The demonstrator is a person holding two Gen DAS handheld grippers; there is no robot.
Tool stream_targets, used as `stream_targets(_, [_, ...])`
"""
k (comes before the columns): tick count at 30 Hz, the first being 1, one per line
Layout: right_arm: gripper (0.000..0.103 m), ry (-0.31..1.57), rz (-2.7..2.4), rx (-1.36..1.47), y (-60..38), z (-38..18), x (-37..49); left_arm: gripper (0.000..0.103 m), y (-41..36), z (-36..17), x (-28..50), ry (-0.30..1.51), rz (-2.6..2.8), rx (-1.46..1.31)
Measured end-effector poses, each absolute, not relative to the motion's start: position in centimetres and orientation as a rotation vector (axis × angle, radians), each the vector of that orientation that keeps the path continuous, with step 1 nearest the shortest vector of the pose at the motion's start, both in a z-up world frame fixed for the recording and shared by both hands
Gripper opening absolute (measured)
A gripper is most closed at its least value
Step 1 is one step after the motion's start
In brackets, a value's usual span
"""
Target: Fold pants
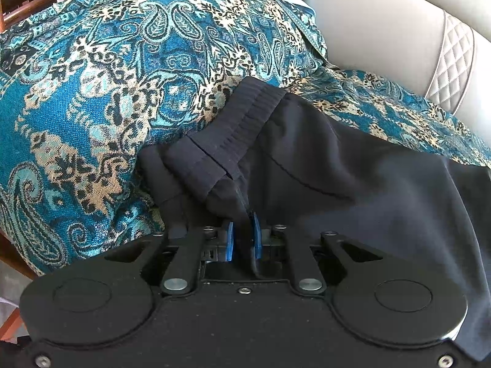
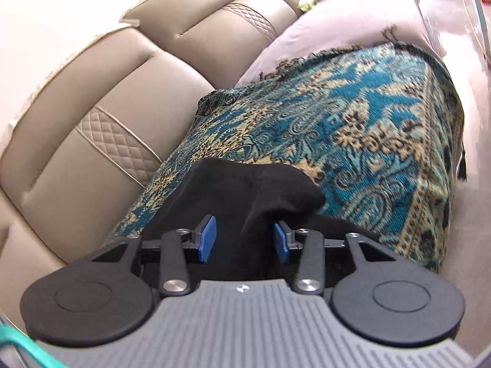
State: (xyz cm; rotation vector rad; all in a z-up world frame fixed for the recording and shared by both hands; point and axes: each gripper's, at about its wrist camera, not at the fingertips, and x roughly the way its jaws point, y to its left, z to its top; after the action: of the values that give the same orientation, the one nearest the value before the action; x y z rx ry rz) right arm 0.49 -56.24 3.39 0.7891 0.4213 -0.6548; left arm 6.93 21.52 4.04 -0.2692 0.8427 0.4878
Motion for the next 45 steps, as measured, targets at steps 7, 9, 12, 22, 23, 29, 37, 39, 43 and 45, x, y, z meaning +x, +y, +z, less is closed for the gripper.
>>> stream_targets(7, [0.006,0.501,-0.739,0.688,-55.4,4.1,0.8,0.029,21.4,4.1,7.0,0.850,0.514,-0.240])
stream_targets(9, [0.005,0.512,-0.758,0.693,-55.4,4.2,0.3,0.035,21.6,4.0,7.0,0.853,0.525,-0.233])
stream_targets(12, [0.005,0.535,-0.766,0.677,-55.5,4.4,-0.5,0.035,22.2,4.0,6.8,0.856,0.508,-0.256])
stream_targets(22, [0.008,0.560,-0.696,0.620,-55.8,4.4,-1.5,0.035,22.1,4.0,7.1,0.867,0.501,-0.242])
stream_targets(23, [0.008,0.560,-0.696,0.625,-55.9,4.4,-1.6,0.035,22.1,4.0,7.1,0.866,0.501,-0.242])
stream_targets(29, [0.014,0.568,-0.702,0.653,-56.2,4.6,-2.3,0.035,22.1,4.0,7.1,0.862,0.504,-0.237])
stream_targets(37, [0.065,0.520,-0.647,0.675,-56.4,5.2,-3.5,0.040,21.4,3.8,6.9,0.845,0.507,-0.178])
stream_targets(39, [0.065,0.525,-0.672,0.659,-56.3,5.5,-3.7,0.040,21.3,3.8,6.9,0.843,0.507,-0.169])
stream_targets(43, [0.065,0.563,-0.724,0.674,-56.7,5.3,-4.3,0.041,21.4,3.8,6.8,0.842,0.506,-0.174])
stream_targets(45, [0.065,0.589,-0.750,0.673,-57.0,5.1,-4.6,0.041,21.5,3.8,6.8,0.841,0.505,-0.174])
